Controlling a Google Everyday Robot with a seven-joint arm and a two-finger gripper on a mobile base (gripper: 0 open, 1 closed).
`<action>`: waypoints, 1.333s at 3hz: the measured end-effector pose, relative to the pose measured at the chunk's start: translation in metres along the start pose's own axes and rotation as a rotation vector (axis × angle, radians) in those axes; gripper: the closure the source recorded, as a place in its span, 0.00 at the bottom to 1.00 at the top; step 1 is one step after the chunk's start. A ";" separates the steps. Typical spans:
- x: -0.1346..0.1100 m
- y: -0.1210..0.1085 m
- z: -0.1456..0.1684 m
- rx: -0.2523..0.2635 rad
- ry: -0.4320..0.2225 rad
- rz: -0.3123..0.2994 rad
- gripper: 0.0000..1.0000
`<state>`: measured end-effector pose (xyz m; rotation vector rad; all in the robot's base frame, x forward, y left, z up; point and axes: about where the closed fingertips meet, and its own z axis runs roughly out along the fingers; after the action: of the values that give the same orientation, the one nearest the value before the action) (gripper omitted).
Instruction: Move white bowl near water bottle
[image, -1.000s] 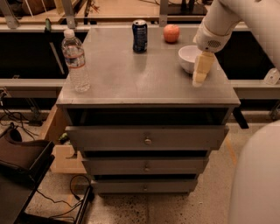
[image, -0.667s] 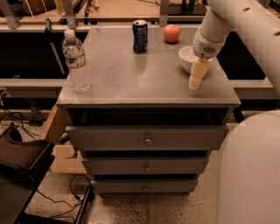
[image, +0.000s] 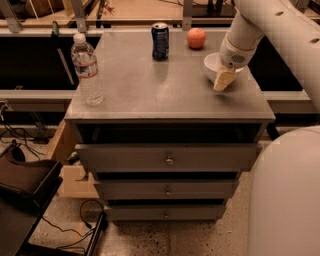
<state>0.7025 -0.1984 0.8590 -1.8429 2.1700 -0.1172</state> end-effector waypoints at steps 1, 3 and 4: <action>-0.001 -0.001 0.003 -0.001 -0.001 -0.001 0.87; -0.001 -0.001 0.007 -0.002 -0.001 -0.001 1.00; -0.001 -0.003 -0.021 0.074 -0.016 -0.014 1.00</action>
Offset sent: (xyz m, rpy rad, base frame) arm 0.0014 0.0010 -0.0028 0.0006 0.0008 0.0011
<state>0.6998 -0.2002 0.8800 -1.8126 2.1133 -0.1824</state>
